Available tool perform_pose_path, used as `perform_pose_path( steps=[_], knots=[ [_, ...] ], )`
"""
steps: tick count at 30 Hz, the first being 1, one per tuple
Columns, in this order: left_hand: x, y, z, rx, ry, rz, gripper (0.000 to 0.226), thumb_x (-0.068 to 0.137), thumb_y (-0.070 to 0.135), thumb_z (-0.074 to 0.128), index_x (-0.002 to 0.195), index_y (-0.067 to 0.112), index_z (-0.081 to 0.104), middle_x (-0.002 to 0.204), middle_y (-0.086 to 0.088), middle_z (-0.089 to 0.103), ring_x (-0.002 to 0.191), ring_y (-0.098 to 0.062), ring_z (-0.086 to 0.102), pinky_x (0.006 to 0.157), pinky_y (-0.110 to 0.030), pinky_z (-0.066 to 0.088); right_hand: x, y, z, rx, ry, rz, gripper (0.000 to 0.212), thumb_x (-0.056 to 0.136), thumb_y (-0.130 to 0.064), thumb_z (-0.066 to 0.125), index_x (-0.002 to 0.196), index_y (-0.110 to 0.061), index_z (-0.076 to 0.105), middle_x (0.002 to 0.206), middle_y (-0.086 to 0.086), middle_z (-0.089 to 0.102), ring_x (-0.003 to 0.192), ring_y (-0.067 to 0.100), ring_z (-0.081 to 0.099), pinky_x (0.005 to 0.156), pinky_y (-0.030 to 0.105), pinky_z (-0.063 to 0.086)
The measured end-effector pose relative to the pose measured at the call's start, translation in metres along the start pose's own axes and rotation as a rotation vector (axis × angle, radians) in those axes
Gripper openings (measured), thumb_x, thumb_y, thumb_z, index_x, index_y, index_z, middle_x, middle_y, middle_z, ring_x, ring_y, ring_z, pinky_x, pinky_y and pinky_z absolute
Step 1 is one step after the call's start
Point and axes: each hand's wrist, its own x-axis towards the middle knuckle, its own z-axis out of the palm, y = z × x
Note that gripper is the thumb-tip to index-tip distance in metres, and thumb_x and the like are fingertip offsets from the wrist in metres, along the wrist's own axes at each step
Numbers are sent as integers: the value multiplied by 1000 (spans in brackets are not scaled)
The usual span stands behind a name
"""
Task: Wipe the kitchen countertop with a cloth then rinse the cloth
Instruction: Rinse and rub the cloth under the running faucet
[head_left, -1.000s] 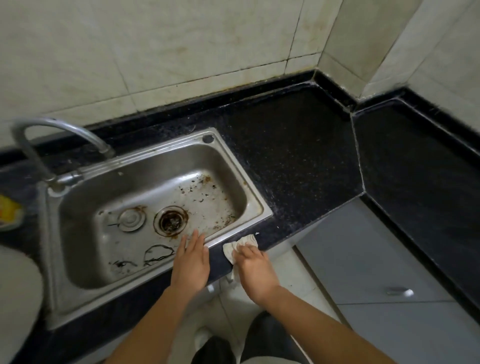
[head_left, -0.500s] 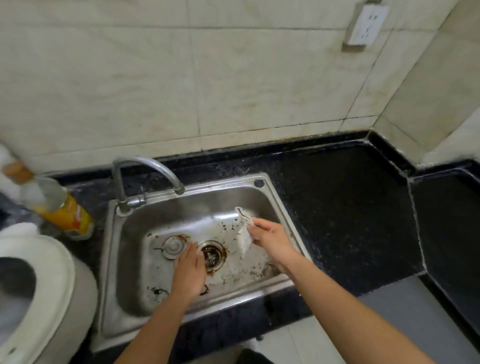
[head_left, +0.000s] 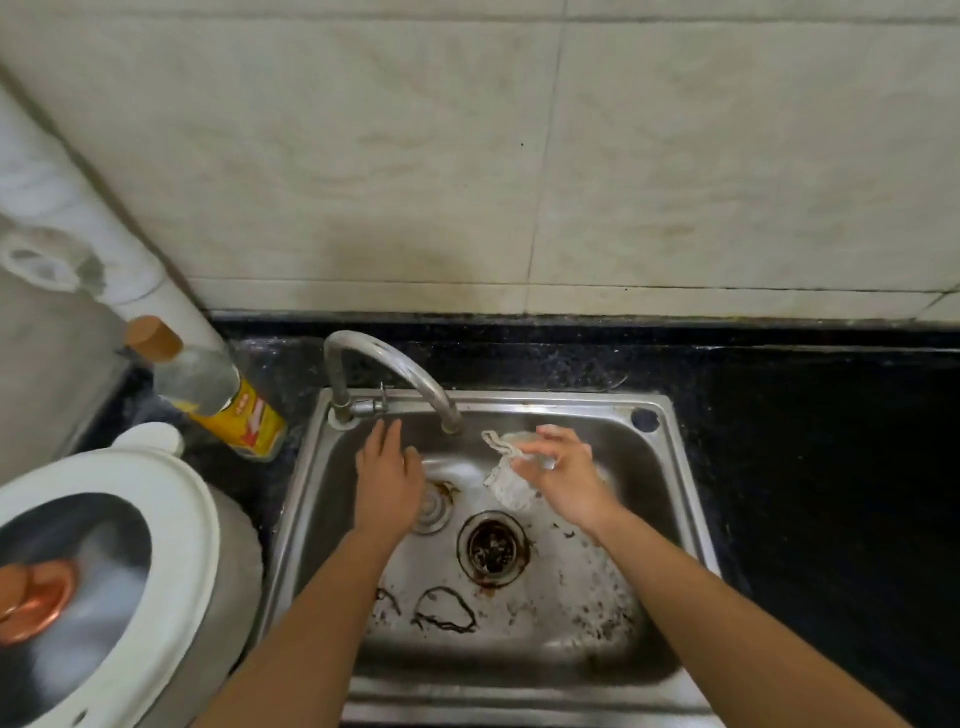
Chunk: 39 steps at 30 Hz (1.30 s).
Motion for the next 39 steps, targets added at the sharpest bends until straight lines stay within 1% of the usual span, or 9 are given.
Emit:
perform_pose_path(
  steps=[2,5,10,13,19,25,31,35,39],
  knots=[
    [12,2,-4,41,58,46,53,98,18,41,148,9,25,156,-13,16,142,-31,14,114,-42,19,9,1,6,-66,-16,6,21,85,-23,73,106,-22,72,125,-10,41,117,4,29,105,22,30],
    [36,3,-7,77,84,93,58,96,15,45,148,6,21,156,-16,14,143,-31,15,114,-42,21,16,1,18,-73,-32,11,26,86,-22,72,111,-17,71,123,-9,40,121,8,31,98,15,26],
    [77,-7,-10,202,-42,94,36,92,13,47,124,-2,54,139,-19,41,125,-36,39,107,-45,34,22,-1,35,-30,-3,78,25,86,-20,72,110,-15,72,125,-5,45,128,15,38,102,20,34],
    [74,-16,-15,222,-26,164,36,89,12,50,124,8,57,138,-11,44,121,-35,42,102,-46,40,22,3,39,-20,6,110,20,85,-24,73,104,-23,73,124,-7,45,128,19,41,109,34,37],
    [56,-29,-18,151,-59,224,55,87,9,51,140,20,40,144,-7,42,131,-30,37,108,-46,35,19,2,48,-14,1,135,21,86,-24,72,107,-25,72,127,-5,48,128,18,40,107,30,35],
    [46,-29,-26,94,-108,237,64,90,4,46,149,14,25,152,-10,31,137,-25,34,113,-38,29,9,-11,54,53,-22,146,26,90,-20,67,116,-16,69,128,0,53,114,8,48,91,17,33],
    [45,-33,-29,177,-140,264,65,91,7,44,151,14,19,156,-8,23,143,-22,22,115,-31,18,4,-17,60,109,-15,172,32,91,-19,66,122,-12,65,134,4,58,121,16,53,89,16,39],
    [38,-33,-28,218,-192,229,68,94,11,42,152,18,8,159,-1,12,146,-18,10,116,-32,13,2,-16,61,138,-8,172,29,92,-14,63,121,-10,66,117,-3,63,97,7,57,64,3,43],
    [27,-30,-27,235,-156,227,71,94,12,42,152,23,2,160,6,5,147,-16,0,118,-34,9,3,-13,66,159,-12,193,26,91,-9,64,116,-11,68,118,1,67,102,12,61,84,15,50]
  ],
)
